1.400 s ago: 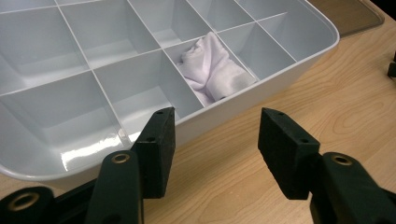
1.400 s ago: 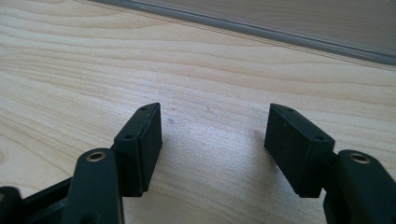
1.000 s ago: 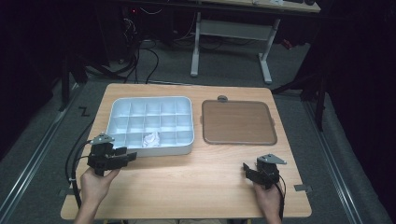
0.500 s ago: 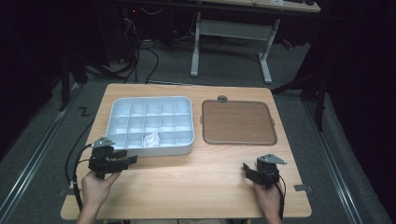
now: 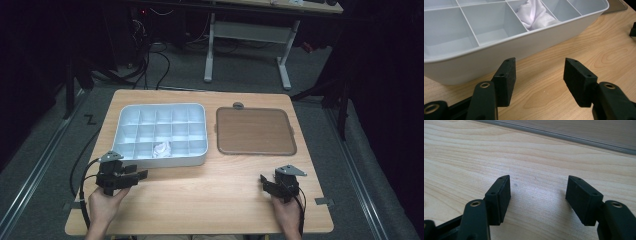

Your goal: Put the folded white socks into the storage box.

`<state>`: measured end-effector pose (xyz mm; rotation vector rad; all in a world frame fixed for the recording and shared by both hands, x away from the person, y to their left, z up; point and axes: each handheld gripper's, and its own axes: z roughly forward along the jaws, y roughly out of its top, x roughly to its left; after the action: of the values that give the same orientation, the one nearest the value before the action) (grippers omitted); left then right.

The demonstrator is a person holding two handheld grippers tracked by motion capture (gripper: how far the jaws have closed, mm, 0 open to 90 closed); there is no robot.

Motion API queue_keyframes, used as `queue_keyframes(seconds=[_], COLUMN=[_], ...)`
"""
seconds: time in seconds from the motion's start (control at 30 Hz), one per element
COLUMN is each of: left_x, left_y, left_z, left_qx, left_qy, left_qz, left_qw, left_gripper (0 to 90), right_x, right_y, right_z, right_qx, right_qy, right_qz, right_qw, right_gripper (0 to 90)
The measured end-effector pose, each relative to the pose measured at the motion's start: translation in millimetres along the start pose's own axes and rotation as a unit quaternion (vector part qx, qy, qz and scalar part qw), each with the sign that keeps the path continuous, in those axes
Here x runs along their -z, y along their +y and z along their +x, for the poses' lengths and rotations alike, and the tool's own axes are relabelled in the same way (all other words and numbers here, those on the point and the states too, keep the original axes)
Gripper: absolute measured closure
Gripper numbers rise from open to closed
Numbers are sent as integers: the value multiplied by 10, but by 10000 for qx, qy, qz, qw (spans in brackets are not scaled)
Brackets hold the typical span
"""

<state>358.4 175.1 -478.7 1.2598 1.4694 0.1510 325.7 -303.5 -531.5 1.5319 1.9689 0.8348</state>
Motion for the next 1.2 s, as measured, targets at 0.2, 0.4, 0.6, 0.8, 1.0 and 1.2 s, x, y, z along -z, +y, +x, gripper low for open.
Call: queue_keyframes(seconds=[0.2,0.4,0.6,0.8,1.0,1.2], left_x=[-9,-45,-65,-92,-148,-199], left_y=[-38,-106,-140,-202,-289,-348], left_z=[20,40,49,38,48,31], left_qx=[56,76,104,4,18,-95], left_qy=[-1,14,1,-4,5,34], left_qz=[19,84,96,50,132,198], left_qw=[10000,9999,9999,10000,9999,9998], left_gripper=[437,435,434,434,434,433], right_x=[0,0,0,0,0,0], right_y=[0,0,0,0,0,0], right_z=[0,0,0,0,0,0], right_qx=[-1,0,1,1,0,0], right_qy=[0,1,0,1,1,2], right_qz=[-1,-1,-2,-1,-1,-1], right_qw=[10000,10000,10000,10000,10000,10000], right_gripper=[372,372,372,372,372,372])
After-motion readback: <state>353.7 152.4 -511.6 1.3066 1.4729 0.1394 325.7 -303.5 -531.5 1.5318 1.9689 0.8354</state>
